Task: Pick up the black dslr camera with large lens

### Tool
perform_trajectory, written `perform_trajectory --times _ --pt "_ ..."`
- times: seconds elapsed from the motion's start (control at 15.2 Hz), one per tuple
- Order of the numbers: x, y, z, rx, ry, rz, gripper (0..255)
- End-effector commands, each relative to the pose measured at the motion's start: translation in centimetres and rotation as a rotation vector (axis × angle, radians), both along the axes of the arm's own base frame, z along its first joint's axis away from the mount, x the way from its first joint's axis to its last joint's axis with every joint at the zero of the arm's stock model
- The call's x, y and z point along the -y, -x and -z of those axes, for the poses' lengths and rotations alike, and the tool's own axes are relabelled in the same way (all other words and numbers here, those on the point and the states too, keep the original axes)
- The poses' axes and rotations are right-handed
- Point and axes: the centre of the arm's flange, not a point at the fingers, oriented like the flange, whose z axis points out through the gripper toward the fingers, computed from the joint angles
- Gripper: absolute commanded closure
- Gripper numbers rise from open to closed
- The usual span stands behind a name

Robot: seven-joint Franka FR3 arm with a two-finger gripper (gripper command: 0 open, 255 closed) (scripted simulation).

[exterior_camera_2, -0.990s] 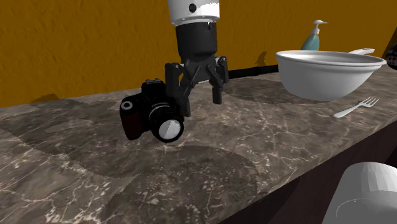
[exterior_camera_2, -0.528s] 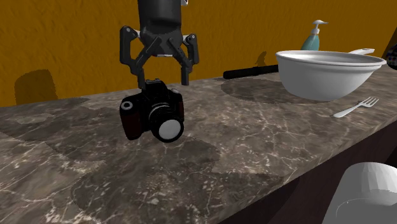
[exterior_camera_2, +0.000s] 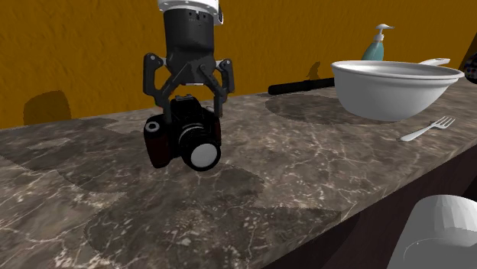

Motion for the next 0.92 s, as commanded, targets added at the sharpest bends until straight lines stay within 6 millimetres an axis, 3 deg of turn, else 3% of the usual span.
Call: perform_trajectory --times 0.0,0.07,0.66,0.86 --pt "-0.1 0.1 0.4 0.001 0.000 0.000 0" --pt "0.0 0.1 0.4 0.001 0.000 0.000 255" --pt "-0.1 0.1 0.4 0.001 0.000 0.000 255" --pt "-0.1 0.1 -1.2 0.001 0.000 0.000 255"
